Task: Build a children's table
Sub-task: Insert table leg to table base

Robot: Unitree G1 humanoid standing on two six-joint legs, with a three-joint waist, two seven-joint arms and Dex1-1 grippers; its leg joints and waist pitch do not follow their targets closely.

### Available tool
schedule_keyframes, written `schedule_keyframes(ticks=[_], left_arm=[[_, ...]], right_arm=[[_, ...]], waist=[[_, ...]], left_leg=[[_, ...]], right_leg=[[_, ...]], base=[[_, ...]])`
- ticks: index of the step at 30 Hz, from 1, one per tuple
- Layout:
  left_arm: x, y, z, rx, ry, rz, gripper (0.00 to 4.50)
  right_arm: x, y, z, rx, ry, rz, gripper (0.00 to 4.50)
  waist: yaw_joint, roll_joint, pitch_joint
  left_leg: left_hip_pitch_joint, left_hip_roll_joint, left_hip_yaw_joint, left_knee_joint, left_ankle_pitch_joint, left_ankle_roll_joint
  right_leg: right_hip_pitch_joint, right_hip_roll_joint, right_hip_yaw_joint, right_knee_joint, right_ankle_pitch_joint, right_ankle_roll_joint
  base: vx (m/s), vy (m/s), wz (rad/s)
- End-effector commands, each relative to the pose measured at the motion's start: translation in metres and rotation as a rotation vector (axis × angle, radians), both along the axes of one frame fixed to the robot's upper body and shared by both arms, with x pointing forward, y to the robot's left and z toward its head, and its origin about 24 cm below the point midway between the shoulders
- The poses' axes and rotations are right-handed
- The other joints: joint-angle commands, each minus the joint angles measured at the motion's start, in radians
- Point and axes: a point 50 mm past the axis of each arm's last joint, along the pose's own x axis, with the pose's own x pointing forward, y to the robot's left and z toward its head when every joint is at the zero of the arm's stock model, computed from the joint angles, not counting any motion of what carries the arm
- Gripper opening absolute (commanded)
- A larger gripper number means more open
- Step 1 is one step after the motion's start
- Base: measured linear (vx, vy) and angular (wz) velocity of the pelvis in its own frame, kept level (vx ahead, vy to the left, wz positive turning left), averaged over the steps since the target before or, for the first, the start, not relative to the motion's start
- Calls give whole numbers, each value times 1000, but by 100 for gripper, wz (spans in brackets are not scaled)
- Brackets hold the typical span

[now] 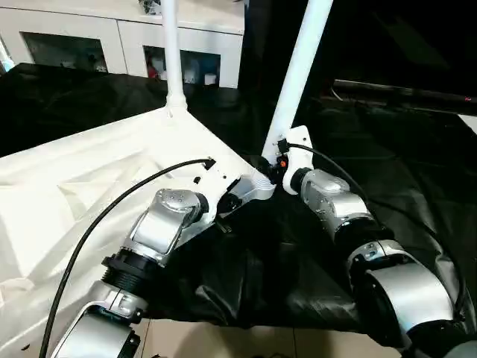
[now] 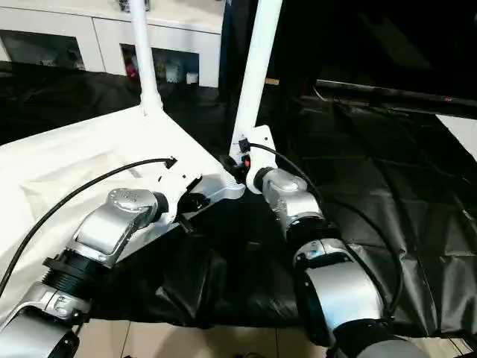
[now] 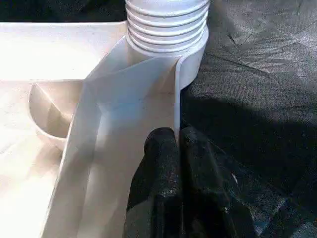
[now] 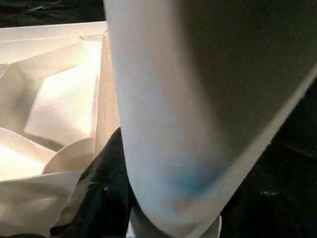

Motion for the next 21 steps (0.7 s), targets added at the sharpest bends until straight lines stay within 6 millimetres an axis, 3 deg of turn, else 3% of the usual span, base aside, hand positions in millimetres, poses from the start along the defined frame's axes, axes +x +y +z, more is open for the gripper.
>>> schedule_keyframes(ticks=[1,7,13,16,21], left_arm=[[10,-12,46,-44,-204,-42,0],[11,-11,45,-44,-201,-53,0],[11,-10,45,-41,-199,-63,0],[11,-9,43,-39,-198,-67,0],[9,-7,41,-37,-196,-90,0]], right_arm=[[-14,-2,-33,-25,151,-7,188],[-14,-2,-34,-36,142,1,188],[-16,2,-32,-40,87,65,188],[-15,1,-29,-22,77,59,258],[-12,1,-24,12,59,63,300]], waist=[[4,21,-73],[5,21,-75],[4,22,-74],[3,26,-75],[3,24,-77]], left_leg=[[0,-7,16,-70,-244,9],[0,-6,18,-69,-221,14],[-1,-6,18,-69,-232,17],[0,-6,17,-69,-227,18],[-1,-6,17,-69,-221,20]], right_leg=[[74,-43,38,-71,-314,-154],[75,-44,40,-65,-265,-171],[74,-45,40,-68,-285,-170],[75,-42,40,-65,-258,-180],[78,-44,40,-64,-251,-187]], base=[[0,0,0],[0,0,0],[0,0,0],[0,0,0],[0,0,0]])
